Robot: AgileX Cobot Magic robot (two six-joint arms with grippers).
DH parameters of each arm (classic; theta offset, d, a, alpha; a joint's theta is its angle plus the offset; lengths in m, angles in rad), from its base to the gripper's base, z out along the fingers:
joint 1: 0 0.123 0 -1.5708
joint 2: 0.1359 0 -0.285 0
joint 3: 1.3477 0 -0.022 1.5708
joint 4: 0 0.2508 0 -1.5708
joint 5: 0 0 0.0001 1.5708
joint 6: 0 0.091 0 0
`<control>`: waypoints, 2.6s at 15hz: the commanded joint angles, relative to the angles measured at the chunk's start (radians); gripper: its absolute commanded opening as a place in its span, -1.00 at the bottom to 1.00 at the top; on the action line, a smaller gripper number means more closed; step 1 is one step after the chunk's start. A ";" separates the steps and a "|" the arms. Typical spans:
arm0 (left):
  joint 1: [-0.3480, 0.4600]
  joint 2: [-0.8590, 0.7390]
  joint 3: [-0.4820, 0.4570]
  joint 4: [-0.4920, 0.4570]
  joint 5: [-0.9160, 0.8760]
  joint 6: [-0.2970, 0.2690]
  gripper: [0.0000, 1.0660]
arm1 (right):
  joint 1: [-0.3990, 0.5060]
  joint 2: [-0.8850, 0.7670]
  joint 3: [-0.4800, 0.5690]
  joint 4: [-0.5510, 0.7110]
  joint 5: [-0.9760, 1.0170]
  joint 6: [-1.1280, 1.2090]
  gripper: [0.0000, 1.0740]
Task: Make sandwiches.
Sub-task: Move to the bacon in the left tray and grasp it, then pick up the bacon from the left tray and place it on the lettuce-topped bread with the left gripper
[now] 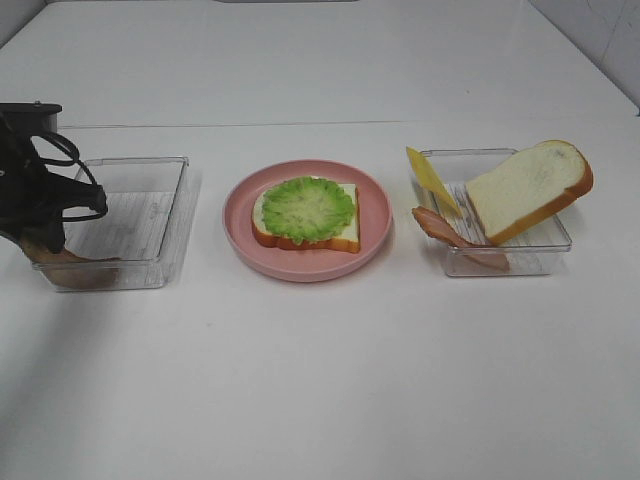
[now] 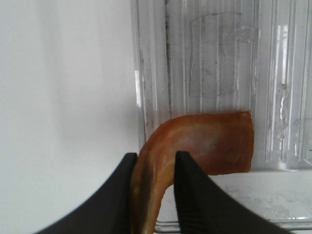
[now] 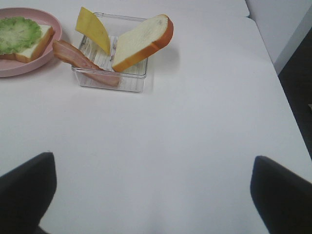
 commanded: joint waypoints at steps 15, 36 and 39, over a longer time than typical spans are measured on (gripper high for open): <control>0.002 -0.022 0.005 -0.012 0.007 0.025 -1.00 | -0.001 -0.021 0.001 -0.004 -0.002 -0.004 0.84; 0.002 0.002 -0.014 -0.012 0.057 0.017 -0.45 | -0.001 -0.021 0.001 -0.004 -0.002 -0.004 0.84; 0.001 -0.024 -0.014 -0.012 0.034 0.017 -0.45 | -0.001 -0.021 0.001 -0.004 -0.002 -0.004 0.84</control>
